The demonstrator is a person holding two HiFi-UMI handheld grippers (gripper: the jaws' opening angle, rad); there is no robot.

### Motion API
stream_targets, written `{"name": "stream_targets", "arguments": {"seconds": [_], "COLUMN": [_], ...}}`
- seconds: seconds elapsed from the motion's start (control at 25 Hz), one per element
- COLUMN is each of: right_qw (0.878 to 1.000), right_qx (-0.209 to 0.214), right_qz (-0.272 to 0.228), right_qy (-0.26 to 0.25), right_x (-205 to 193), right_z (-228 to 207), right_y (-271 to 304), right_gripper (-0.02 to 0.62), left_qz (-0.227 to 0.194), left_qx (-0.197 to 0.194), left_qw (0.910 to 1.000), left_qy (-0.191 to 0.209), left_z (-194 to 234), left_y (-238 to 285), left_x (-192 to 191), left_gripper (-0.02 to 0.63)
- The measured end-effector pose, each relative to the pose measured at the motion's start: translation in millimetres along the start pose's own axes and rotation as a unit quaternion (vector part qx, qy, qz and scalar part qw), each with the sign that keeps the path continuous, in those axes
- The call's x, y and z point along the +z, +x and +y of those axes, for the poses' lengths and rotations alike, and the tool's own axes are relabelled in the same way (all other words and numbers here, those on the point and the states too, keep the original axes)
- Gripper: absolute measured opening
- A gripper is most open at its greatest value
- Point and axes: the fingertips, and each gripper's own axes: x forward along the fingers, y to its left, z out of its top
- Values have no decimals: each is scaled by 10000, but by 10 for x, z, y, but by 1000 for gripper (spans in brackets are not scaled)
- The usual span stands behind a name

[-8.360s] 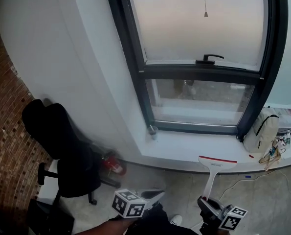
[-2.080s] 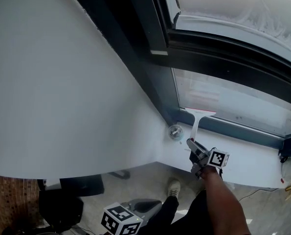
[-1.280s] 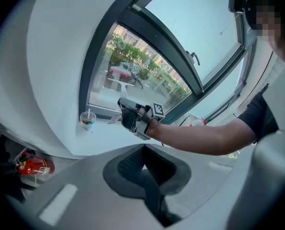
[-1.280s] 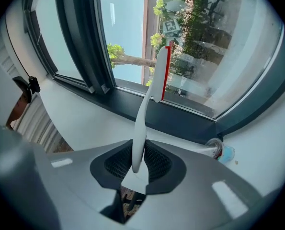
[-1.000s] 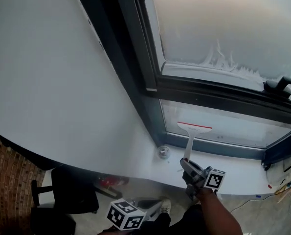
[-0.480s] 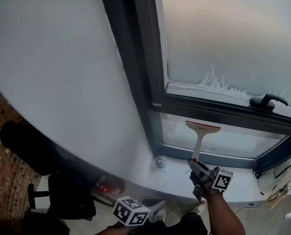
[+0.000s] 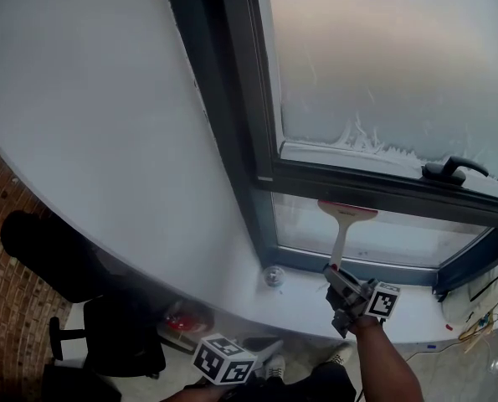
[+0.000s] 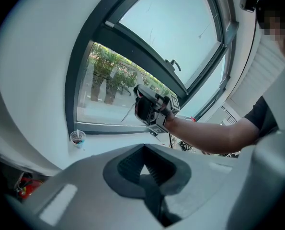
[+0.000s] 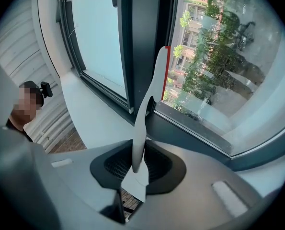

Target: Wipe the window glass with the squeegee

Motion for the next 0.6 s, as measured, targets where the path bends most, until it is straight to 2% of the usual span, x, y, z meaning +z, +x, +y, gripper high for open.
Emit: {"name": "stream_targets", "arguments": {"seconds": [0.16, 0.32, 0.6], "right_qw": [9999, 9999, 9996], "right_qx": [-53, 29, -113], "right_qz": [121, 88, 199], "right_qy": [-73, 100, 176], "right_x": [-4, 8, -64], "right_z": [-102, -138, -333], "right_y": [-50, -93, -202], "right_gripper": [88, 87, 87], "left_qz": [47, 93, 159], "left_qx": [20, 48, 69], "left_qw": [10000, 9999, 9998], "left_qy": [-17, -31, -88], "left_z": [10, 11, 1], "left_y": [44, 86, 186], "left_x": [-13, -12, -2], "left_gripper": [0, 0, 0]}}
